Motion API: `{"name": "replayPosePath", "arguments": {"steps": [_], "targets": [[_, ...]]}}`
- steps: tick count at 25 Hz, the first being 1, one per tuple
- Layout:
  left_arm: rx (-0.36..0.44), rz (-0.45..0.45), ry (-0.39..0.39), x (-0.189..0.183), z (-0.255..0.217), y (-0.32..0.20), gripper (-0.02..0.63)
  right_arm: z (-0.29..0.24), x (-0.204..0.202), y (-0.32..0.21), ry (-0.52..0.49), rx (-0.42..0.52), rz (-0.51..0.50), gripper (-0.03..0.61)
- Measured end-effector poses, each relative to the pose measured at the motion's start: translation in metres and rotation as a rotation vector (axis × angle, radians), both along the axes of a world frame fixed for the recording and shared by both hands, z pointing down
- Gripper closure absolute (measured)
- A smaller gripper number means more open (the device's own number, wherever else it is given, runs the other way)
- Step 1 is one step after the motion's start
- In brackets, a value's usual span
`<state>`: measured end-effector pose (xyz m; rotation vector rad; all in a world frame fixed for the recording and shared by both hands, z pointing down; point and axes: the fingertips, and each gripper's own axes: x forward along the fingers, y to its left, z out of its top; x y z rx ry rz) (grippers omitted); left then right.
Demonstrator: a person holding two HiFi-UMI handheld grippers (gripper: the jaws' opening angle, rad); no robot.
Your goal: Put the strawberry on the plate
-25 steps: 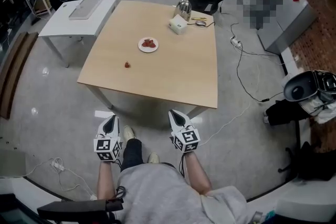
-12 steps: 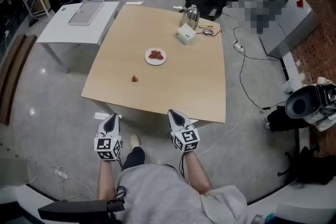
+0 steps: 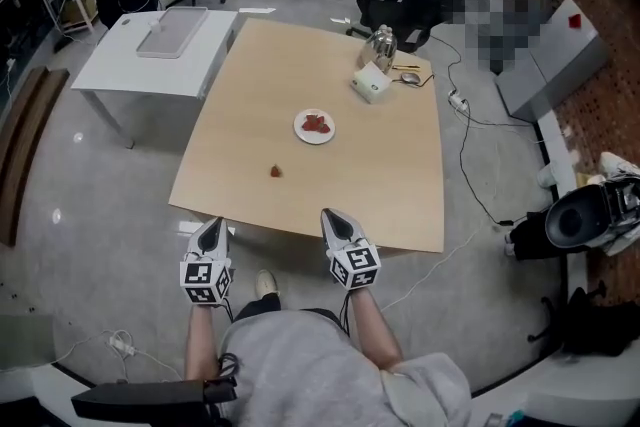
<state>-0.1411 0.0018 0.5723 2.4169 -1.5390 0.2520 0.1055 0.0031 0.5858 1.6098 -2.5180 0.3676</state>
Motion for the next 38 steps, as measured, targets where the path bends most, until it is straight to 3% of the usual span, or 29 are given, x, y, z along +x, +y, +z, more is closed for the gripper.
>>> {"name": "replayPosePath", "arguments": {"steps": [11, 21, 38], "targets": [[-0.006, 0.027, 0.016, -0.036, 0.010, -0.039, 0.594, 0.007, -0.040, -0.033, 0.021, -0.003, 0.028, 0.571], [-0.026, 0.031, 0.026, -0.046, 0.022, -0.061, 0.594, 0.018, -0.049, -0.052, 0.035, -0.030, 0.037, 0.571], [-0.091, -0.022, -0.002, -0.053, 0.044, -0.099, 0.594, 0.072, -0.052, -0.114, 0.074, -0.137, -0.031, 0.571]]}}
